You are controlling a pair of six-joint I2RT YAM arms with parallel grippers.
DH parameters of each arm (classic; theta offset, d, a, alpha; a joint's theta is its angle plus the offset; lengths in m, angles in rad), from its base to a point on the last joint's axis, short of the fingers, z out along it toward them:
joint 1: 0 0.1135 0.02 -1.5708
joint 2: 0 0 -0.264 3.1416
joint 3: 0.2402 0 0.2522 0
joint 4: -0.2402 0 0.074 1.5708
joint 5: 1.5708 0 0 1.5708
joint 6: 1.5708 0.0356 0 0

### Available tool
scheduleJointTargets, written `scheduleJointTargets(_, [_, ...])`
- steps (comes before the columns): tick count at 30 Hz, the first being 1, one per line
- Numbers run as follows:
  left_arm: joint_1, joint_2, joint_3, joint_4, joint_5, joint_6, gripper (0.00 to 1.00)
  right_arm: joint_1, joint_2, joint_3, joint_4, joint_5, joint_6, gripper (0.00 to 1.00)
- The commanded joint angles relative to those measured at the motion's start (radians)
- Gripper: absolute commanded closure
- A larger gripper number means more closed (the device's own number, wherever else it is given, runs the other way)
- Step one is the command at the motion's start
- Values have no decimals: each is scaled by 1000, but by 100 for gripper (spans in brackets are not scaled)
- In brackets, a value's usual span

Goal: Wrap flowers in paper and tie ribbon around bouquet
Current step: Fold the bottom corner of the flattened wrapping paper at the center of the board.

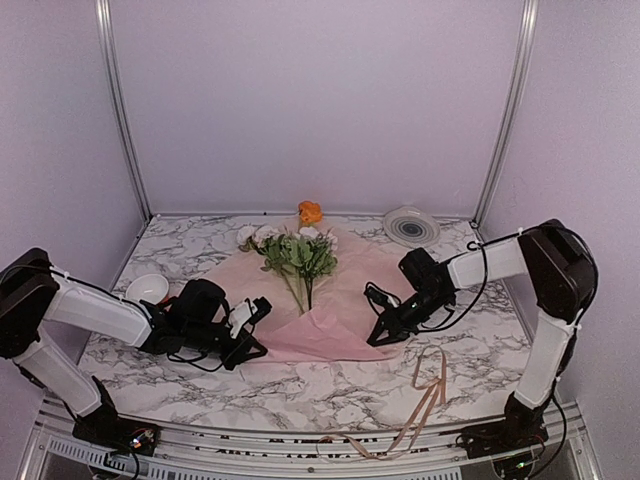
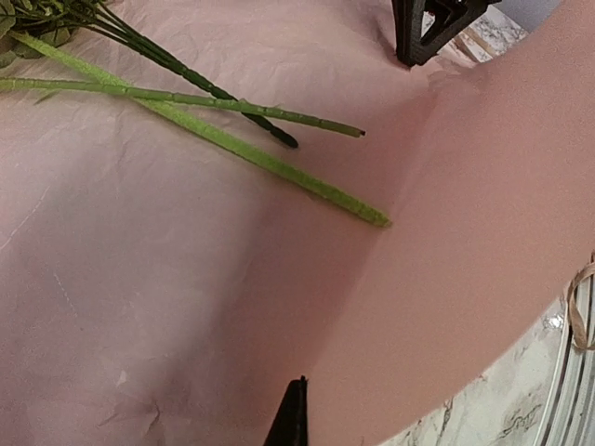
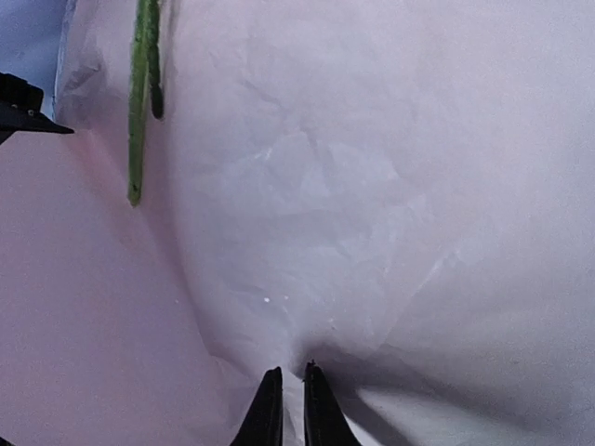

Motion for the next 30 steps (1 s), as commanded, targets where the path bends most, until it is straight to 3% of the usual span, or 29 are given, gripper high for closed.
scheduleJointTargets(1, [5, -64, 20, -18, 51, 23, 100, -30, 15, -34, -13, 55, -18, 91])
scheduleJointTargets(7, [6, -99, 27, -18, 33, 21, 100, -68, -24, -57, -96, 261, -14, 92])
scheduleJointTargets(16, [34, 90, 124, -118, -13, 16, 100, -85, -67, -19, -159, 209, -78, 88])
scheduleJointTargets(21, [40, 142, 165, -179, -9, 31, 100, -90, -175, 60, -178, 177, -140, 76])
scheduleJointTargets(25, [50, 151, 167, -179, -8, 25, 100, -35, -300, 34, -35, 121, -159, 69])
scheduleJointTargets(30, [59, 171, 177, -215, -12, -2, 100, 108, -365, -26, 138, 81, -194, 44])
